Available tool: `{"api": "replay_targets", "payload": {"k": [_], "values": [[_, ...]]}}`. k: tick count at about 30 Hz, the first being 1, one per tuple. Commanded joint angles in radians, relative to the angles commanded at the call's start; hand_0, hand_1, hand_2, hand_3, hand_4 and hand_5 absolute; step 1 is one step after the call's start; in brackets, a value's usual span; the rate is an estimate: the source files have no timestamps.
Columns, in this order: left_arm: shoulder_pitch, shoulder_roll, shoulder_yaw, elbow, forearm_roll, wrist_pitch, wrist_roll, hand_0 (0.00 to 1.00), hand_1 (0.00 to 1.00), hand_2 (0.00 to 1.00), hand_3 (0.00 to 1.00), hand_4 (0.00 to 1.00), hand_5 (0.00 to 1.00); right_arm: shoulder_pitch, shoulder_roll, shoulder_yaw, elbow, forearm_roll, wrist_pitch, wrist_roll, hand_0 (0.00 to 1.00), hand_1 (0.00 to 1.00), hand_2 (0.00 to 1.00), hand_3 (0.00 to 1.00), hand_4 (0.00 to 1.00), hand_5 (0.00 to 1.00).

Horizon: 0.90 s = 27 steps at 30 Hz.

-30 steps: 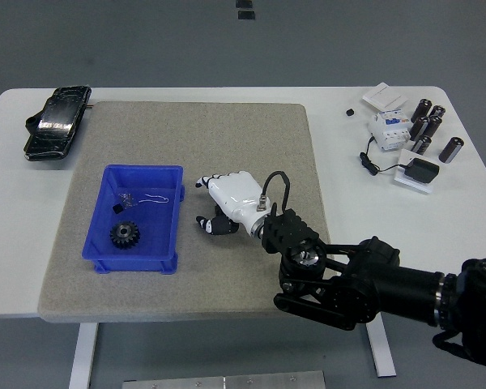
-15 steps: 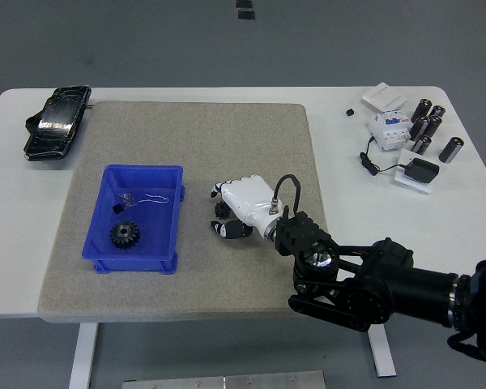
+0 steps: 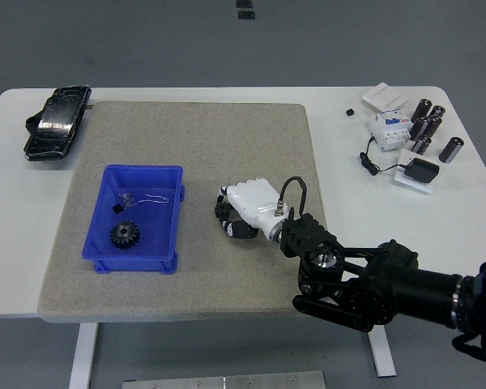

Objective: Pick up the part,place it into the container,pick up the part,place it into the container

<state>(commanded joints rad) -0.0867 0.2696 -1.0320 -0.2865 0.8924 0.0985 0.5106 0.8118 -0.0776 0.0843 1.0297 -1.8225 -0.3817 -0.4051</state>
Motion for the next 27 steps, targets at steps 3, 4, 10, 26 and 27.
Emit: {"api": "replay_targets", "payload": {"k": [3,4,10,26,27], "values": [[0.0,0.0,-0.002,0.0,0.001,0.0,-0.001,0.718,0.672,0.644,0.597,0.663,0.309,-0.001,0.005,-0.003,-0.001,0.006,-0.002,0.002,0.294,0.39,0.499,0.627,0.527,0.172],[0.0,0.0,-0.002,0.0,0.0,0.0,-0.001,0.718,0.672,0.644,0.597,0.663,0.309,-0.002,0.006,-0.004,-0.001,0.007,-0.002,0.003,0.294,0.39,0.499,0.627,0.527,0.172],[0.001,0.0,-0.001,-0.001,-0.003,0.002,-0.002,0.718,0.672,0.646,0.598,0.667,0.31,-0.002,0.0,0.008,0.008,0.015,-0.011,0.007,0.289,0.381,0.476,0.594,0.581,0.142],[0.001,-0.003,-0.002,-0.003,-0.001,0.004,0.002,0.719,0.672,0.65,0.599,0.673,0.329,0.047,0.04,0.105,0.21,-0.058,-0.038,-0.031,0.289,0.383,0.472,0.588,0.593,0.106],[0.001,-0.003,-0.003,-0.003,0.0,0.004,0.003,0.719,0.672,0.65,0.599,0.673,0.329,0.052,0.049,0.102,0.223,-0.06,-0.041,-0.032,0.289,0.383,0.472,0.588,0.593,0.106]]}}
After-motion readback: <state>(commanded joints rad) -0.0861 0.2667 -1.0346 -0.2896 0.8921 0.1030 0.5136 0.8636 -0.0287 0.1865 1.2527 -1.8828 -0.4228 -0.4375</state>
